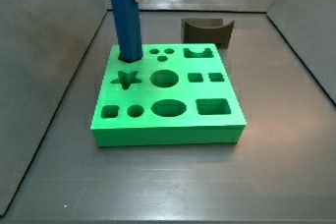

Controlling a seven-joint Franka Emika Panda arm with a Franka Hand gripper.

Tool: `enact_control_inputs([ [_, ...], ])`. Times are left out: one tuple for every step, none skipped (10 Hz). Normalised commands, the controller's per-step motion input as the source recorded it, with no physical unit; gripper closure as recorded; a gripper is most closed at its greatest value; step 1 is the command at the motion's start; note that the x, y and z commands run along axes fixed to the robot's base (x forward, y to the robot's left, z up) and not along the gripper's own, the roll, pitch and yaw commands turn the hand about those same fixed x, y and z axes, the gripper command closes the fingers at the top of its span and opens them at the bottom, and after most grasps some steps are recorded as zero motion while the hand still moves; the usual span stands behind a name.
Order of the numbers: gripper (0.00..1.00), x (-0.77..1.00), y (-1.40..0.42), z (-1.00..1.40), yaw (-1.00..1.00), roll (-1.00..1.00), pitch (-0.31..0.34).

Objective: Insert the hexagon object.

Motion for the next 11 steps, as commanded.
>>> enact_control_inputs([
  [1.00,-0.06,-0.19,-0.29,-0.05,-0.06,0.000],
  [1.00,0.00,-0.23,-0.22,0.00,-0.05,0.000],
  [1.00,0.07,-0.18,-0.30,-0.19,0.00,0.000],
  [1.00,0.04,-0.11,-0.28,-0.61,-0.04,0.000],
  [1.00,0.11,-0.02,-0.30,-0.45,-0.06,0.000],
  [1.00,0.16,0.00,-0.34,-0.29,-0.06,0.000],
  [1.00,0.17,0.08,-0.35,-0.13,-0.08,0.007],
  [1.00,0.20,0.12,-0.39,0.00,0.00,0.019],
  [1.00,0.22,0.15,-0.33,0.00,0.00,0.037],
  [1.00,0.16,0.15,-0.26,0.00,0.00,0.033],
  [1.00,0.15,0.14,-0.33,0.00,0.00,0.027],
])
